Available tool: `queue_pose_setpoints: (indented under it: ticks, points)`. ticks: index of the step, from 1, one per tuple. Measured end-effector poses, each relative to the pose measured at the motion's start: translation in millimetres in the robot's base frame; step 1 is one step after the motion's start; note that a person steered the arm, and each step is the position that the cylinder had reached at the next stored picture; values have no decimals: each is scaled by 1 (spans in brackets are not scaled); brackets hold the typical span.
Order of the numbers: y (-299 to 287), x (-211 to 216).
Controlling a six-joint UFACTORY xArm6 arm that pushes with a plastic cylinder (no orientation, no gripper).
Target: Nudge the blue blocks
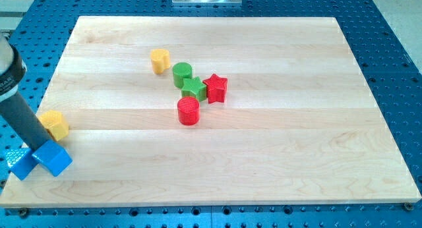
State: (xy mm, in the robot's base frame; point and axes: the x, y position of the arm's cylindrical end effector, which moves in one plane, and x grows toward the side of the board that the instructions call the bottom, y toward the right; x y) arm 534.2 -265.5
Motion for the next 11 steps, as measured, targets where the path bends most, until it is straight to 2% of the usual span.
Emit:
queue_pose_setpoints:
  ticks: [1,3,4,5,6,7,9,11]
  points:
    - [-32,-11]
    - [-39,-8]
    - [-39,1]
    - [-38,33]
    - [-6,24]
    - [-11,28]
    - [-38,70]
    - [6,67]
